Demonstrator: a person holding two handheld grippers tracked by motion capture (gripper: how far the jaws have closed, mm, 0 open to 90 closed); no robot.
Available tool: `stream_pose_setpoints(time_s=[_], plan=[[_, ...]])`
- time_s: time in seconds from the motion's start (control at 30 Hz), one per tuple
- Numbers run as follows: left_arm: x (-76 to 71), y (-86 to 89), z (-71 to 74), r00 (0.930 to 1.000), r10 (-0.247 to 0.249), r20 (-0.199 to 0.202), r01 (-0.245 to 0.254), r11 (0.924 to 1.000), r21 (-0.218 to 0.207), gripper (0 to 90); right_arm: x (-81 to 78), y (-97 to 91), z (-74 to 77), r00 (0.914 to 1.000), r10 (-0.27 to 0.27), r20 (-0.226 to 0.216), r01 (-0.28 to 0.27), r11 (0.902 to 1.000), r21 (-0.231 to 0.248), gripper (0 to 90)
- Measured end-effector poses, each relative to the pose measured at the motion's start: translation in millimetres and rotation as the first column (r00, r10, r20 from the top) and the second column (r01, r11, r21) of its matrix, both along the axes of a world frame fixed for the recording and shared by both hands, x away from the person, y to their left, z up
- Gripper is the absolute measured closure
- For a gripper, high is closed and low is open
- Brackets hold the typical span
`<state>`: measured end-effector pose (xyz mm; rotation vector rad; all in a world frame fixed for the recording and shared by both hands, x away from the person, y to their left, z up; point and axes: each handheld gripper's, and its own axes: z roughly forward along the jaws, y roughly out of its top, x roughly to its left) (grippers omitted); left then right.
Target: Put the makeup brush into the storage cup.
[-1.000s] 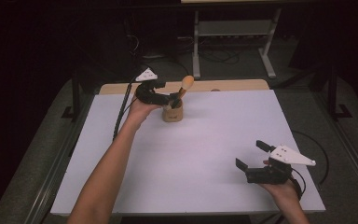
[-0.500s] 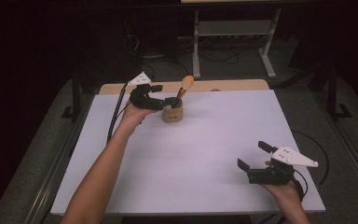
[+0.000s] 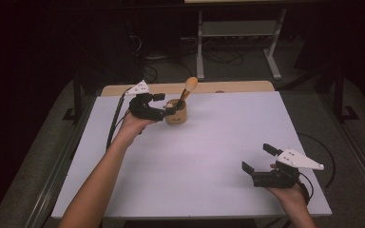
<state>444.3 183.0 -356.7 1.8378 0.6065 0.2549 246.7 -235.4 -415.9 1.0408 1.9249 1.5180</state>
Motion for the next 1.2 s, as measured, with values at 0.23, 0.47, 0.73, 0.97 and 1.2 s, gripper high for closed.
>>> stream_pose_setpoints(time_s=[0.23, 0.47, 0.73, 0.97, 1.2], plan=[[-13.8, 6.1, 0.2, 1.0000, -0.001, 0.005, 0.001, 1.0000, 0.001, 13.0, 0.9, -0.5, 0.4, 1.0000, -0.003, 0.001, 0.003, 1.0000, 0.002, 0.0], [-30.6, 14.9, -2.8, 0.9999, 0.012, 0.010, -0.012, 0.9999, 0.007, 13.0, 1.0, -0.3, 0.4, 1.0000, -0.005, -0.001, 0.005, 1.0000, 0.002, 0.0], [-46.7, 25.1, -11.6, 0.9999, 0.016, 0.002, -0.016, 0.9998, -0.009, 13.0, 1.2, 0.8, 0.2, 1.0000, -0.006, -0.002, 0.006, 1.0000, -0.002, 0.0], [-65.9, 34.9, -14.2, 0.9996, 0.027, 0.008, -0.027, 0.9992, -0.031, 13.1, 0.6, -0.9, 0.7, 1.0000, -0.008, 0.004, 0.008, 1.0000, -0.003, 0.0], [-83.8, 44.5, -16.0, 0.9993, 0.035, 0.015, -0.035, 0.9992, -0.022, 13.1, 0.7, -1.3, 1.7, 0.9999, -0.008, 0.009, 0.008, 1.0000, -0.002, 0.0]])
